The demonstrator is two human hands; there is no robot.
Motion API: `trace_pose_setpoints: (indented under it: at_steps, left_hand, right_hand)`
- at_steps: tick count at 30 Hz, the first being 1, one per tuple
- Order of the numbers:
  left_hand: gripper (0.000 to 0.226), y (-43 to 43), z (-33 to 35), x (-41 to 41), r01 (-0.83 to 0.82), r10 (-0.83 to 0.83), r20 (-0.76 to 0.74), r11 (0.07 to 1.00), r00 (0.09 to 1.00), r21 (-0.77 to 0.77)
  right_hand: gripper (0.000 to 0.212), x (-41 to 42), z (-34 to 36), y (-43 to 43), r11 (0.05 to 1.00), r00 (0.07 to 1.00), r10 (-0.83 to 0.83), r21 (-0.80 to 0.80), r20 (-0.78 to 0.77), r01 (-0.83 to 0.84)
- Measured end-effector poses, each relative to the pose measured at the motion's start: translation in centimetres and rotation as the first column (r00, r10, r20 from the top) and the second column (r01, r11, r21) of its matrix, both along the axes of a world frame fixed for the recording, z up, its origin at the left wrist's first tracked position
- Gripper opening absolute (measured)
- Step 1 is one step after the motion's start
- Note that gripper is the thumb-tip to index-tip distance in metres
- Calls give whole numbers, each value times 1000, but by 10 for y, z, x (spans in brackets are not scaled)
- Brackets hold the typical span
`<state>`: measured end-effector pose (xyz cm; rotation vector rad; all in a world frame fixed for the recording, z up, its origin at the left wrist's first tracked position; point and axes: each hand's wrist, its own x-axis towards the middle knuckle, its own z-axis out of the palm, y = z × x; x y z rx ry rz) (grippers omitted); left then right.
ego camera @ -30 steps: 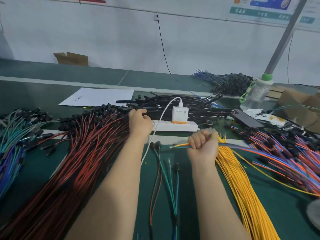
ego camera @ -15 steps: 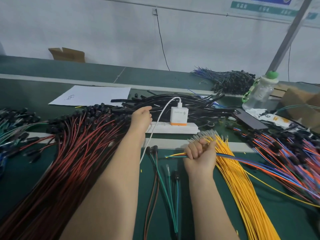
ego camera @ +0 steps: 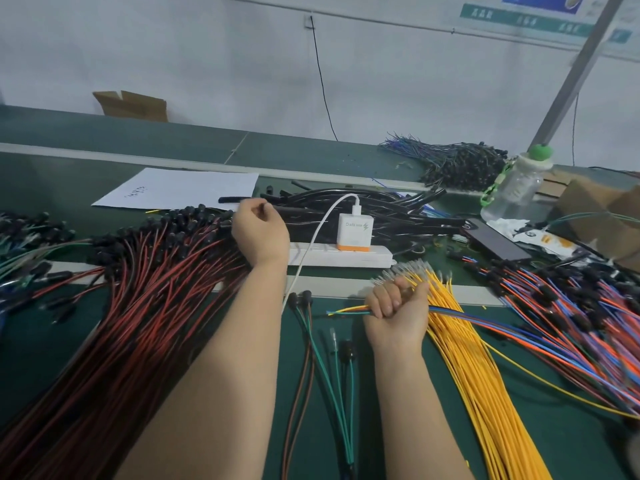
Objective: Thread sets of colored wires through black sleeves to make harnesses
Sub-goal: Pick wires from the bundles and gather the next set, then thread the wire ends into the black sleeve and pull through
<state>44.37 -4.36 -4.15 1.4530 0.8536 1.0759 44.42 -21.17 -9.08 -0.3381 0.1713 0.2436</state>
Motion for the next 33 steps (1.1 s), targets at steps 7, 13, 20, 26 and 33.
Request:
trace_pose_setpoints:
  at_steps: [7, 13, 20, 26, 33]
  left_hand:
    - [7, 15, 63, -84, -258, 170, 547, 962, 820, 86]
    - [12, -1, 93, -138, -110, 107, 635, 993, 765, -35]
    - [3, -33, 67, -164, 35, 53, 564, 989, 824, -143]
    - [17, -57, 39, -179, 276, -2, 620, 896, 785, -347]
    - [6, -122, -16, -173, 791, -621, 502, 548, 602, -271]
  right_hand:
    - [57, -1, 0, -3, 1000, 1000, -2, 1, 27, 2]
    - [65, -31, 23, -1, 981, 987, 116, -165, 108, -98]
    - [59, -72, 54, -57, 948, 905, 236, -287, 354, -135]
    - [32, -104, 51, -93, 824, 922, 215, -566, 322, 6]
    - [24, -123, 29, -76, 745, 930, 315, -656, 188, -120]
